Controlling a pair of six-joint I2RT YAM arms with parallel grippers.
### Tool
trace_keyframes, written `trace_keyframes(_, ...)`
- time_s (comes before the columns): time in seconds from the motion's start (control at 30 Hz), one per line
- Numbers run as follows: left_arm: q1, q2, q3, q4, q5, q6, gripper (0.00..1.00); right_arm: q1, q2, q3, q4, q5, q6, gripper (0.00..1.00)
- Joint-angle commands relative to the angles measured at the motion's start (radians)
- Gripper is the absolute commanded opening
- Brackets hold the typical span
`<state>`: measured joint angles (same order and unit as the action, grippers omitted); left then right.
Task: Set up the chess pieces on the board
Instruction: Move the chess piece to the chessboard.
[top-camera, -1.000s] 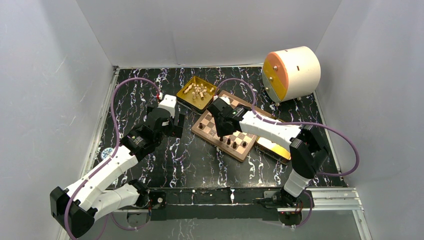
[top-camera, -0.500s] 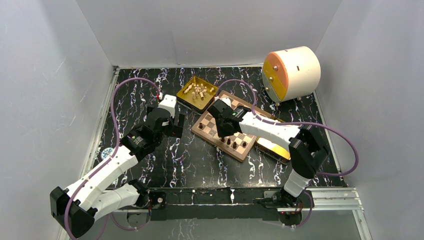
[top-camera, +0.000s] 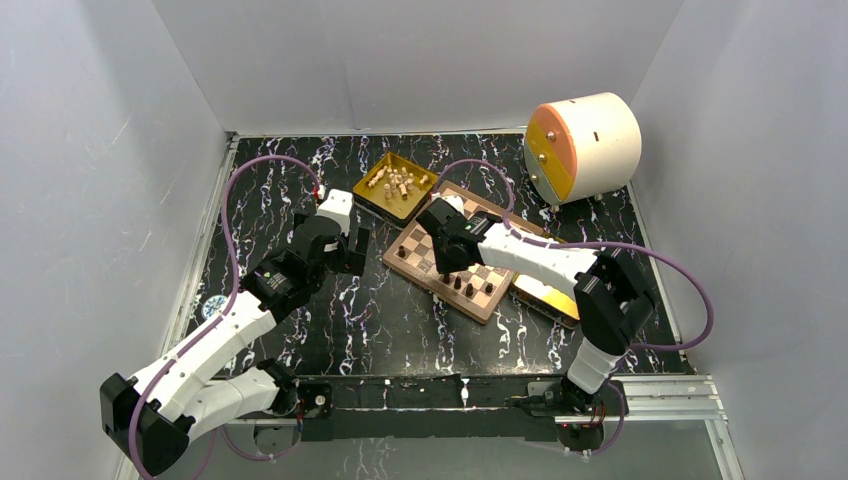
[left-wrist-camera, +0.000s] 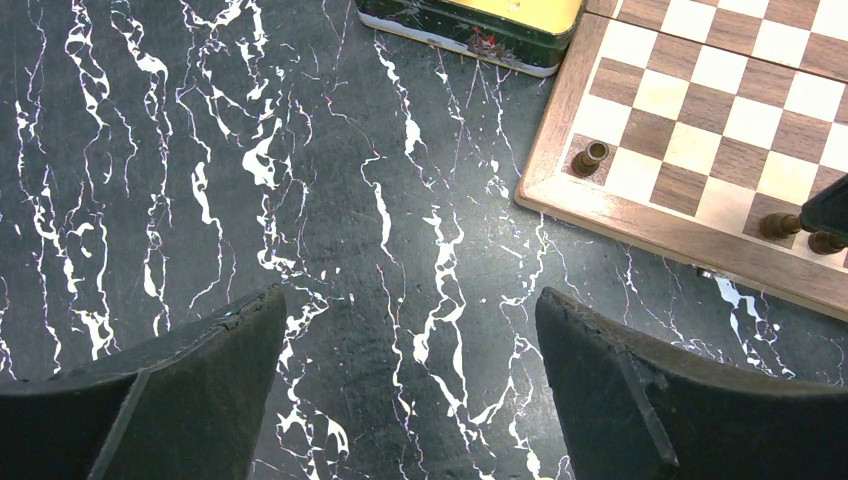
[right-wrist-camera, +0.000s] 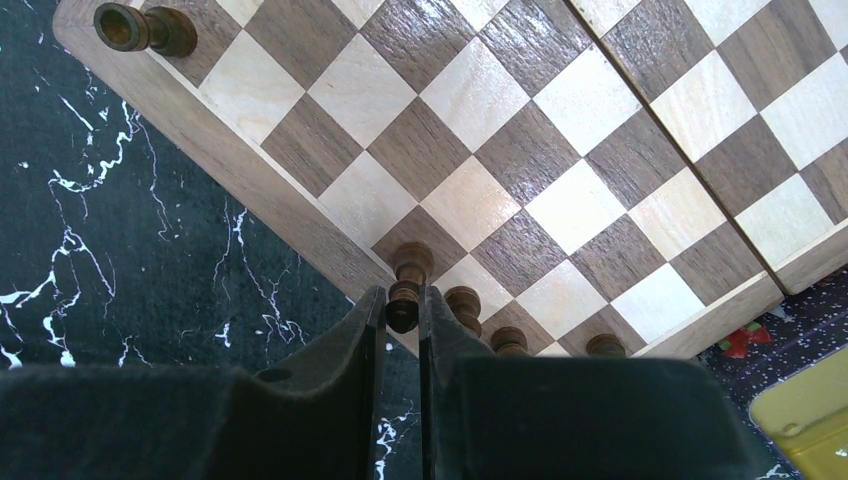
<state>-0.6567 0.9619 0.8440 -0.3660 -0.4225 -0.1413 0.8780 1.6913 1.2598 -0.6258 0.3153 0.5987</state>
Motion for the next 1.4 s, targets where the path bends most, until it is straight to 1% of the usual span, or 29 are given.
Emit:
trace_keyframes(0.0, -0.003, -0.015, -0.005, 0.015, -0.012, 0.003, 0.92, -0.007, 0.002, -0.006, 0.026, 0.015, 0.009, 0.16)
trace_keyframes(0.27, -0.003, -0.015, -0.004, 0.015, -0.013, 0.003, 0.92, -0.01, -0.001, -0.014, 0.026, 0.01, 0.01, 0.19)
trace_keyframes(0.4, -0.003, -0.016, -0.005, 0.015, -0.012, 0.003, 0.92, -0.01, -0.005, -0.016, 0.023, 0.013, 0.012, 0.22)
trace_keyframes(0.53, -0.003, -0.016, -0.005, 0.015, -0.011, 0.003, 0.92, -0.01, -0.004, -0.008, 0.022, 0.009, 0.015, 0.3)
trace_keyframes(0.6, -0.003, -0.017, -0.005, 0.015, -0.012, 0.003, 0.92, -0.011, -0.002, 0.0, 0.021, 0.011, 0.015, 0.3)
trace_keyframes(0.93, -0.002, -0.022, -0.005, 0.014, -0.014, 0.003, 0.93, -0.01, 0.003, 0.009, 0.015, 0.017, 0.012, 0.24)
trace_keyframes(1.37, -0.003, -0.019, -0.005, 0.015, -0.011, 0.003, 0.92, -0.01, 0.0, -0.001, 0.019, 0.037, 0.013, 0.23)
